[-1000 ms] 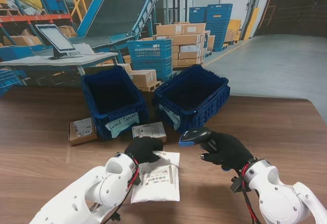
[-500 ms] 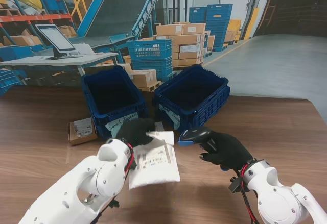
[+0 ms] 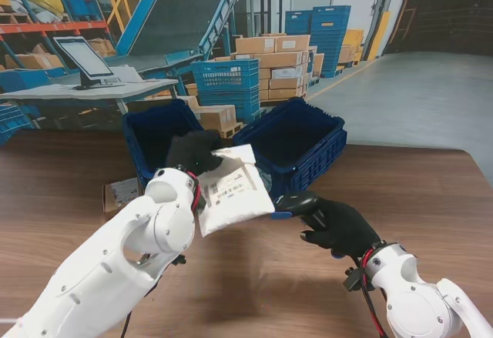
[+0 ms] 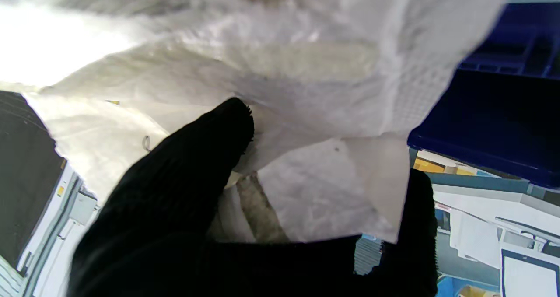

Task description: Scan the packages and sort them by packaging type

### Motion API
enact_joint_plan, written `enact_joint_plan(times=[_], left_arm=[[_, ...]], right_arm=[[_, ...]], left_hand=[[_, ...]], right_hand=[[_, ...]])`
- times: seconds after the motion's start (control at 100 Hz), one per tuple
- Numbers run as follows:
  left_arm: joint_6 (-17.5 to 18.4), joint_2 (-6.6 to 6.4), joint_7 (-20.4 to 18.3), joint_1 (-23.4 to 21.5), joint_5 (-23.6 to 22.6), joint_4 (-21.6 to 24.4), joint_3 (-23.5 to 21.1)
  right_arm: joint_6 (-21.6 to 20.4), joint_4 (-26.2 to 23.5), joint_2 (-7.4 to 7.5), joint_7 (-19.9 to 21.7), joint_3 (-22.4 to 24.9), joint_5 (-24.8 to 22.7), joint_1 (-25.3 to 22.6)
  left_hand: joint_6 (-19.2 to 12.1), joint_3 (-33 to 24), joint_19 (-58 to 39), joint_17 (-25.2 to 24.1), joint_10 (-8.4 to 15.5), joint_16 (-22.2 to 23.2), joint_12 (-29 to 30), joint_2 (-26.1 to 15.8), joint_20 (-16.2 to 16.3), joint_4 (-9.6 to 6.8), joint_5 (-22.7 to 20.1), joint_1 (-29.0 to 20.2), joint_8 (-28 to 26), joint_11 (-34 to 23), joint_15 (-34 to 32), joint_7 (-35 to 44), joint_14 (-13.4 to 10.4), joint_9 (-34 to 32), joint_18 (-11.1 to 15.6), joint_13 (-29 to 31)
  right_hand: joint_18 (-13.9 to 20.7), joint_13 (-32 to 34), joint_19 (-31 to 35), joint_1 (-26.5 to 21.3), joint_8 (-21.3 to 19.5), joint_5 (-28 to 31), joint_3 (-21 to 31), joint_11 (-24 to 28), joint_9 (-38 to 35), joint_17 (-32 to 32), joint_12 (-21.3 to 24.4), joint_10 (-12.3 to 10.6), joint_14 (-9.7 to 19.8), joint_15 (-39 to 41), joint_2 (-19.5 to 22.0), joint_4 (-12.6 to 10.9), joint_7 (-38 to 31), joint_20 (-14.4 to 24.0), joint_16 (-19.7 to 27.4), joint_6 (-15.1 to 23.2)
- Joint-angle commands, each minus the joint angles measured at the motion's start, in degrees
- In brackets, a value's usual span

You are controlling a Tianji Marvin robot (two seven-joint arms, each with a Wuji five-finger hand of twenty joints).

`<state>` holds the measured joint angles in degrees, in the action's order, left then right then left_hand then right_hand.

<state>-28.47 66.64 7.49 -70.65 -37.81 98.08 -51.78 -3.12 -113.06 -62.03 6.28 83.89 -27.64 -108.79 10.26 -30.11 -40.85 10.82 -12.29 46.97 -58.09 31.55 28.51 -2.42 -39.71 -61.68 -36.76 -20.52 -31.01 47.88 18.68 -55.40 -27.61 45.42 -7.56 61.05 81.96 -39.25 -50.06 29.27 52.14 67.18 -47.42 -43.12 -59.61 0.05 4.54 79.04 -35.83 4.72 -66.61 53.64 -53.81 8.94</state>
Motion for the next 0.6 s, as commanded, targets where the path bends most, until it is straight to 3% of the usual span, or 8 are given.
enact_joint_plan(times=[0.0, 0.31, 0.59], left_arm=[[-0.31, 1.42, -0.64, 1.43, 0.70, -1.43, 0.59], [-0.46, 5.38, 6.57, 9.56, 5.29, -12.51, 5.39], [-1.01, 10.35, 12.67, 17.66, 10.21, -23.12, 10.05]], right_arm=[[0.20, -0.20, -0.62, 0.35, -0.20, 0.10, -0.40], [0.95, -0.23, -0.89, -0.64, 0.24, 0.62, -1.27], [1.19, 0.10, -1.06, -0.84, 1.06, 1.86, -2.06]], left_hand=[[-1.85, -2.03, -1.68, 0.18, 0.34, 0.66, -0.81, 1.35, 1.00, 0.92, -1.37, -3.39, 0.58, -1.54, -1.05, 1.77, 1.49, -1.83, -2.04, 2.15], [-1.88, -2.61, -1.91, 0.23, 0.42, 0.66, -0.72, 1.48, 1.07, 1.29, -1.47, -3.15, 0.71, -1.63, -1.14, 2.00, 1.52, -1.99, -2.24, 2.38], [-1.98, -3.15, -2.17, 0.31, 0.49, 0.63, -0.59, 1.39, 1.14, 1.73, -1.32, -2.78, 0.98, -1.71, -1.14, 2.16, 1.56, -2.00, -2.36, 2.31]], right_hand=[[-0.06, 3.53, 0.61, -3.92, -0.50, 0.47, 3.31, 0.56, -1.22, -0.40, -1.16, 0.82, 4.05, 3.18, 0.67, 0.21, -0.01, 0.78, -2.35, 4.08], [0.01, 3.60, 0.69, -3.95, -0.49, 0.47, 3.30, 0.56, -1.23, -0.48, -1.17, 0.90, 4.01, 3.21, 0.67, 0.22, 0.01, 0.78, -2.38, 3.98], [-0.08, 3.60, 0.71, -3.98, -0.49, 0.47, 3.25, 0.56, -1.25, -0.43, -1.17, 0.95, 4.01, 3.21, 0.72, 0.22, 0.01, 0.79, -2.38, 3.92]])
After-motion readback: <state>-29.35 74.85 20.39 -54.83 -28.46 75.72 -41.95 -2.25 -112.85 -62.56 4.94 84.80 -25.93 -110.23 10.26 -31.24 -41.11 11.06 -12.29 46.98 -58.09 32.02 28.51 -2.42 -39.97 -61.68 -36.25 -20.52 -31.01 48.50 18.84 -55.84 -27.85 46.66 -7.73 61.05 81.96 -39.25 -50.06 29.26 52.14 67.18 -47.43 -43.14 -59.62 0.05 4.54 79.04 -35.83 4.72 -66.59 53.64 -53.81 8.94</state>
